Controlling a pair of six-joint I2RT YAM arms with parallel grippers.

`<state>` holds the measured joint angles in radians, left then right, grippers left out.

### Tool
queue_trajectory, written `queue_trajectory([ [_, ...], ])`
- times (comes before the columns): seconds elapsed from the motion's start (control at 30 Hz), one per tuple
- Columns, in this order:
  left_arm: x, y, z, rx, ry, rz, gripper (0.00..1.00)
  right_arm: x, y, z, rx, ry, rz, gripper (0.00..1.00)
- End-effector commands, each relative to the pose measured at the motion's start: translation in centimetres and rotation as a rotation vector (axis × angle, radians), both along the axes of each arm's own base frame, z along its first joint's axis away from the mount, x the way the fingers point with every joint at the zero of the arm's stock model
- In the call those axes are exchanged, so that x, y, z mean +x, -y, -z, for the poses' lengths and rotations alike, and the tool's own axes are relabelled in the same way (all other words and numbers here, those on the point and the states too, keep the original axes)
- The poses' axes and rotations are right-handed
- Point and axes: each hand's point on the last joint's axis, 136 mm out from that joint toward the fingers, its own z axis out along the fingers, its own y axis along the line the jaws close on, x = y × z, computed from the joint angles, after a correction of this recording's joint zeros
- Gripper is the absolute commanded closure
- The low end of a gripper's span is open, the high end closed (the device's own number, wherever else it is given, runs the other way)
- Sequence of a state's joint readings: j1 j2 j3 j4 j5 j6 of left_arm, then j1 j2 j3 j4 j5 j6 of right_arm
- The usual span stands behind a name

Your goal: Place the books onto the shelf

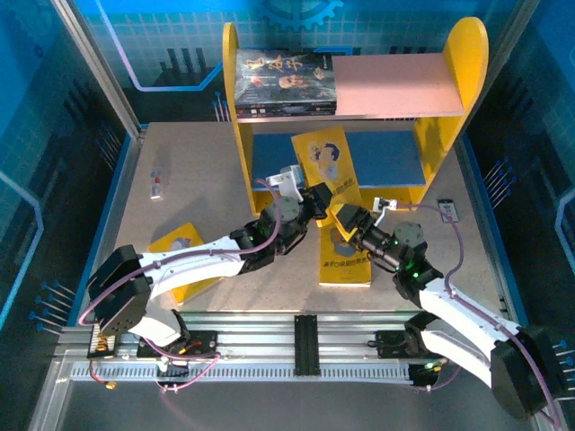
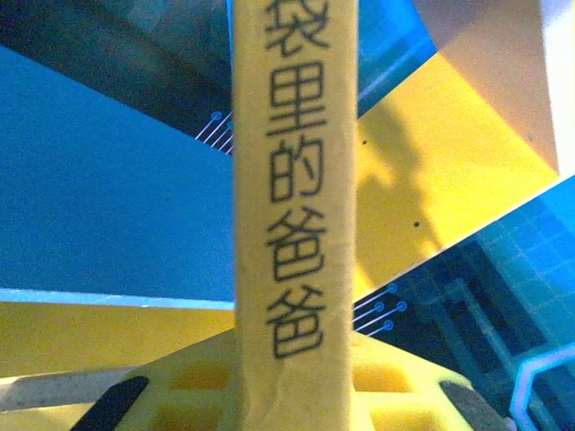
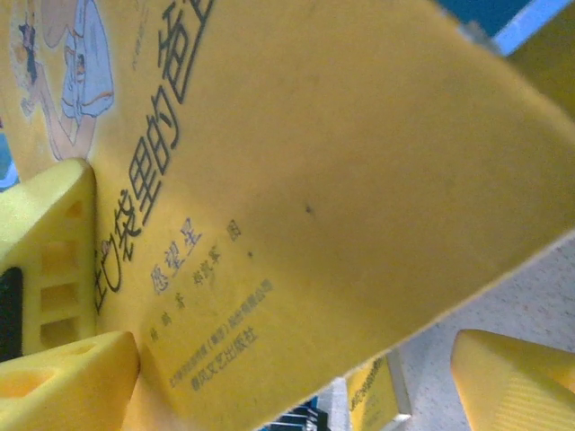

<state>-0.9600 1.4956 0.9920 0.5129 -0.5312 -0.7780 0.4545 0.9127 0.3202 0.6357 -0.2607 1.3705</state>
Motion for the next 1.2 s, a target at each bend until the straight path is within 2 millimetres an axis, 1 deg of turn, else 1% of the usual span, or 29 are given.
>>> queue_trajectory([
  [0.0,-0.2,-0.3,-4.9,-0.15,0.126,-0.037,1.0,1.1,0.5,-3.4,0.087,0.089,0.05,0.17],
  [0.07,-0.3,-0.2,-4.9,-0.163,0.138,-0.043,1.0,1.4,0.6,-3.9,0.118,0.102,0.061,0.25],
  [0.13,-0.3,0.0,-4.8,-0.169,0.142,-0.039,1.0,1.7,0.5,-4.3,0.124,0.113,0.057,0.4],
  [0.2,-0.3,0.2,-4.8,-0.169,0.142,-0.039,1.0,2.0,0.3,-4.7,0.108,0.124,0.045,0.52],
  [0.23,-0.3,0.2,-4.7,-0.164,0.141,-0.04,1.0,2.1,0.4,-4.8,0.104,0.127,0.044,0.6],
  [0.33,-0.3,-0.1,-4.5,-0.156,0.136,-0.055,1.0,2.3,0.7,-4.7,0.086,0.137,0.051,0.72],
  [0.4,-0.2,-0.3,-4.2,-0.14,0.129,-0.063,1.0,2.5,1.0,-4.8,0.07,0.149,0.054,0.78],
  [0.43,-0.2,-0.2,-4.0,-0.129,0.123,-0.061,0.95,2.5,1.2,-4.9,0.06,0.16,0.057,0.81],
  [0.47,-0.2,-0.2,-4.0,-0.121,0.119,-0.061,0.91,2.7,1.4,-5.0,0.05,0.168,0.058,0.82],
  [0.5,-0.2,-0.2,-3.8,-0.107,0.112,-0.061,0.83,2.8,1.6,-5.2,0.036,0.18,0.057,0.83],
  [0.57,-0.2,-0.4,-3.5,-0.073,0.091,-0.067,0.62,3.0,2.2,-5.4,0.009,0.195,0.06,0.84],
  [0.6,-0.3,-0.8,-3.4,-0.053,0.081,-0.073,0.54,3.2,2.8,-5.6,-0.007,0.203,0.067,0.85],
  [0.67,-0.6,-1.8,-3.1,-0.002,0.058,-0.093,0.44,3.5,3.7,-5.9,-0.042,0.215,0.073,0.85],
  [0.77,-1.2,-3.9,-2.7,0.088,0.032,-0.133,0.39,3.7,4.5,-6.2,-0.119,0.235,0.054,0.86],
  [0.93,-2.3,-8.5,-1.6,0.201,-0.036,-0.202,0.38,4.8,4.7,-7.1,-0.218,0.269,-0.024,0.86],
  [1.03,-2.8,-11.4,-0.8,0.309,-0.105,-0.205,0.36,5.8,3.8,-7.6,-0.262,0.296,-0.136,0.86],
  [1.1,-3.1,-13.0,-0.1,0.377,-0.165,-0.19,0.33,6.5,3.1,-7.4,-0.294,0.303,-0.203,0.87],
  [1.17,-3.3,-14.4,0.9,0.426,-0.234,-0.158,0.32,7.1,2.5,-7.1,-0.319,0.305,-0.263,0.86],
])
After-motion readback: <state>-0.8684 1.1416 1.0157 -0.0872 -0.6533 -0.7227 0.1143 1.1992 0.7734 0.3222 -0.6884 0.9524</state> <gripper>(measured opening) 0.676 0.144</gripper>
